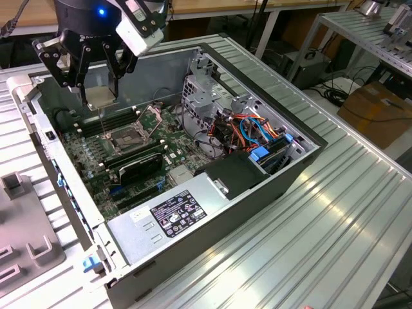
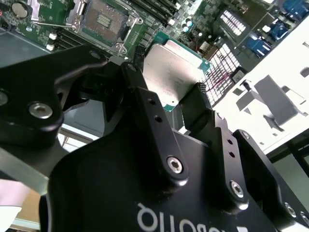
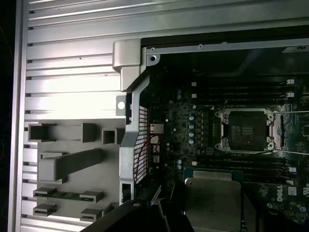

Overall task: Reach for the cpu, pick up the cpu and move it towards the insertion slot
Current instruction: 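Pick up the cpu and move it towards the insertion slot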

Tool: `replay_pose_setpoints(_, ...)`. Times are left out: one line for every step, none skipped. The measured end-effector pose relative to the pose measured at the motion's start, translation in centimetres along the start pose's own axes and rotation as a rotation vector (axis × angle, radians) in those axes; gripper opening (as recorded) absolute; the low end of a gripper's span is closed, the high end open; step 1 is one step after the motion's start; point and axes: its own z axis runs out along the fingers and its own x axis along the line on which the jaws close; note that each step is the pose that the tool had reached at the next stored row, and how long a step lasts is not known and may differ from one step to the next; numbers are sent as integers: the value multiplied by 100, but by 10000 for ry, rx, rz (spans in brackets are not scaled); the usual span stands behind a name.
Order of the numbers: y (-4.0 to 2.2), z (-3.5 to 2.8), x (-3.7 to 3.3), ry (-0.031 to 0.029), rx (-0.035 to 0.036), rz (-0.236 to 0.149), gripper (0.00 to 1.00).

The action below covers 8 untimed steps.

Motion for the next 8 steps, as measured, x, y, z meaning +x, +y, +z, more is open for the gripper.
replay_pose_setpoints(12,5,-7,-1,-1,10,55)
replay_pose_setpoints(24,9,-16,0,0,26,55)
replay_pose_setpoints(36,16,-26,-1,-1,50,55)
replay_pose_setpoints(42,20,-33,-3,-1,68,55)
replay_pose_setpoints(49,25,-41,-3,0,91,55)
replay_pose_setpoints(54,29,-48,-4,0,108,55)
replay_pose_setpoints(64,36,-60,-6,-2,133,55)
replay_pose_setpoints(79,43,-76,-6,-1,163,55)
